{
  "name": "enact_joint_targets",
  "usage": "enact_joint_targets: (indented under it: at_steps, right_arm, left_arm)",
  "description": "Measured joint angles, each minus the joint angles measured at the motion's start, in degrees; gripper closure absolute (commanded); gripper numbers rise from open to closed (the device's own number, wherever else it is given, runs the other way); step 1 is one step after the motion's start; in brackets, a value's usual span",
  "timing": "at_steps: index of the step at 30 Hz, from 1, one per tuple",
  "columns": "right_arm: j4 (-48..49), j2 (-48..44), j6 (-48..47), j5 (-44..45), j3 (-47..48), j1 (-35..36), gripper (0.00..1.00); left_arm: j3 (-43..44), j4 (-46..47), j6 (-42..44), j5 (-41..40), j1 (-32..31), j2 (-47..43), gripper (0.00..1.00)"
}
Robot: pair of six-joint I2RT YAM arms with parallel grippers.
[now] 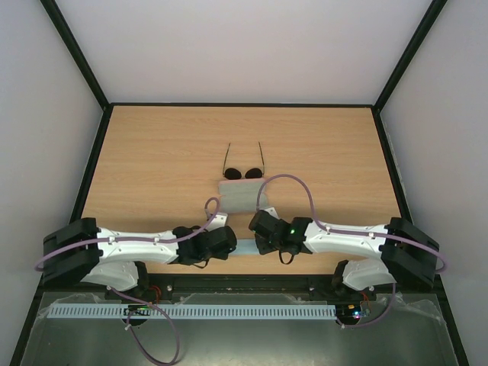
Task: Organize the sunglasses
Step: Fold the glasses cleaning cloth at the center of the board.
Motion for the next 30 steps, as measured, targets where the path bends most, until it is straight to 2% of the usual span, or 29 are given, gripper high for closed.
enact_joint_targets:
  at_steps: [30]
  right_arm:
    - [0.5, 3.5, -1.3, 0.1, 1.2, -0.1, 0.99]
  left_arm:
    - [-0.2, 0.7, 0.4, 0.6, 0.4, -0.1, 0.97]
